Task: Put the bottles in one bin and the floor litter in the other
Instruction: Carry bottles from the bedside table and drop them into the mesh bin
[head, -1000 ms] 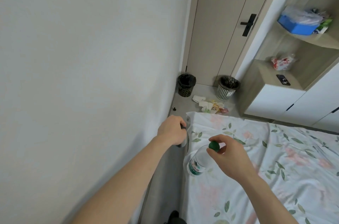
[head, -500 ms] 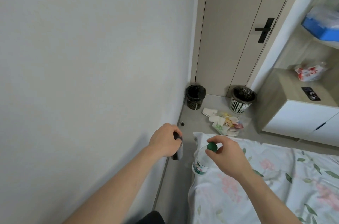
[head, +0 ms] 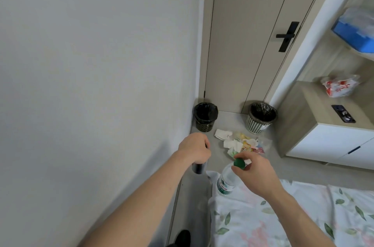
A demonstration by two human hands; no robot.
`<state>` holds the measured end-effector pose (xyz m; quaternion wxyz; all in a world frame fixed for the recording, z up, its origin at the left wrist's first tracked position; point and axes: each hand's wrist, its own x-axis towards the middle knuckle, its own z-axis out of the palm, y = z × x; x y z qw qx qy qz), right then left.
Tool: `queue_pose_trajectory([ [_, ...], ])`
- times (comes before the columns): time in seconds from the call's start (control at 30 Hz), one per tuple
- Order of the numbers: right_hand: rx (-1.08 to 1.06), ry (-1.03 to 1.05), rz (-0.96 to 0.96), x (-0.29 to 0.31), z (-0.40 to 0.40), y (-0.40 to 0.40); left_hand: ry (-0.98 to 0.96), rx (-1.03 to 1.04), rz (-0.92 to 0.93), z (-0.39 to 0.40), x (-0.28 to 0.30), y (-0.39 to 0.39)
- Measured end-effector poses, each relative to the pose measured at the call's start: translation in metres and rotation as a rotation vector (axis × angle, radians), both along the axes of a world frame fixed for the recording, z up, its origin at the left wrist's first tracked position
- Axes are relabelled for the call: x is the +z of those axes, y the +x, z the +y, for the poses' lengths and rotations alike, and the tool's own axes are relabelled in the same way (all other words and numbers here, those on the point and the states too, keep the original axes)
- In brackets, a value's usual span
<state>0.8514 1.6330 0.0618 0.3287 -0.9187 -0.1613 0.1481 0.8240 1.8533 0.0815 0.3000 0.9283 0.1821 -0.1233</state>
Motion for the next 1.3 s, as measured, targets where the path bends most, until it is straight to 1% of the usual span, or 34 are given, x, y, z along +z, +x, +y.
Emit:
queue_pose_trajectory([
  [0.13, -0.076, 0.024, -0.006, 0.009, 0.010, 0.054, 0.002, -0.032, -0.031, 0.012, 0.009, 0.068],
  [0.2, -0.117, 0.036, -0.008, 0.011, 0.001, 0.087, -0.005, -0.047, -0.044, 0.007, 0.010, 0.107],
  [0.3, -0.119, 0.025, -0.002, 0.009, -0.007, 0.107, -0.010, -0.062, -0.049, 0.013, 0.008, 0.122],
  [0.43, -0.153, 0.031, 0.014, -0.003, -0.017, 0.161, -0.053, -0.035, -0.059, 0.018, 0.003, 0.164],
  [0.57, -0.128, 0.028, 0.037, -0.008, -0.007, 0.204, -0.079, -0.011, -0.054, 0.031, 0.000, 0.201],
  [0.7, -0.146, 0.027, 0.053, -0.014, 0.010, 0.257, -0.054, -0.037, -0.033, 0.046, -0.009, 0.255],
  [0.9, -0.219, 0.001, 0.095, -0.048, 0.044, 0.352, -0.029, -0.121, 0.017, 0.081, -0.048, 0.369],
  [1.07, -0.276, -0.048, 0.171, -0.084, 0.081, 0.450, -0.002, -0.219, 0.136, 0.112, -0.083, 0.481],
  [1.17, -0.286, -0.067, 0.206, -0.086, 0.103, 0.503, 0.004, -0.273, 0.184, 0.129, -0.091, 0.537],
  [1.3, -0.311, -0.098, 0.212, -0.078, 0.114, 0.556, 0.009, -0.281, 0.183, 0.140, -0.096, 0.596],
])
